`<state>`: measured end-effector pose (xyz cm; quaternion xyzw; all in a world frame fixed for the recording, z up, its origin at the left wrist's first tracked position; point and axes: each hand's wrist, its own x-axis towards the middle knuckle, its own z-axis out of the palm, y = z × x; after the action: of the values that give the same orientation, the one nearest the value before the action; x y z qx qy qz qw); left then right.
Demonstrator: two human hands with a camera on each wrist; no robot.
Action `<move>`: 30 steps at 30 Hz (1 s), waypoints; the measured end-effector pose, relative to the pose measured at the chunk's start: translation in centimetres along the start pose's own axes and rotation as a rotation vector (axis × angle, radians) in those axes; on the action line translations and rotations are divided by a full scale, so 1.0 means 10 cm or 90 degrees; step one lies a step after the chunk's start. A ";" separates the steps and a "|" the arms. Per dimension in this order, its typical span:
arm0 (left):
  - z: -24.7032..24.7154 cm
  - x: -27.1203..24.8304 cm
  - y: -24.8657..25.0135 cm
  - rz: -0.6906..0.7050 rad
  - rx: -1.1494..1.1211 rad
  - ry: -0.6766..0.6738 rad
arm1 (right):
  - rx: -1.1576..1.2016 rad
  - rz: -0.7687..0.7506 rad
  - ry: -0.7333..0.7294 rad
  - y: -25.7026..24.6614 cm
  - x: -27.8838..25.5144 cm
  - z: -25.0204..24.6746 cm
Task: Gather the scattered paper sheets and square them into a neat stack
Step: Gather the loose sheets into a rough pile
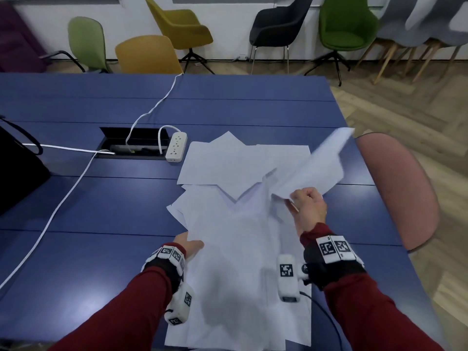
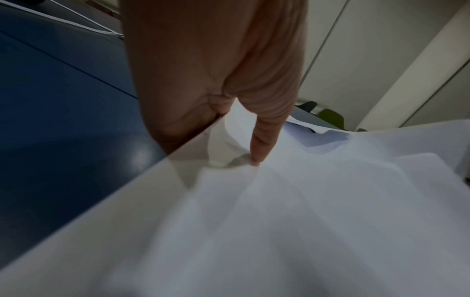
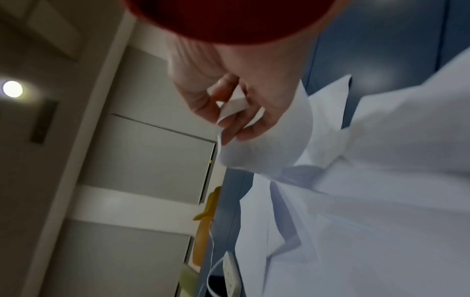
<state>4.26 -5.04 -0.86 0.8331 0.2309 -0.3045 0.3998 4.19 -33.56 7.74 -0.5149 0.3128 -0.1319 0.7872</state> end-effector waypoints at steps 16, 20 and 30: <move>-0.02 -0.13 0.08 -0.141 -0.150 0.022 | -0.262 -0.027 -0.290 0.01 -0.50 0.47; 0.05 0.50 -0.31 -0.124 -0.167 -0.032 | -0.169 -0.020 -0.362 -0.17 -0.52 0.50; 0.00 -0.25 -0.04 -0.115 -0.201 -0.182 | -0.610 0.280 -0.404 0.65 -0.36 -0.93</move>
<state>2.24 -5.15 0.67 0.6844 0.2903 -0.4143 0.5250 -5.13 -35.60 0.69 -0.7490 0.1865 0.3483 0.5320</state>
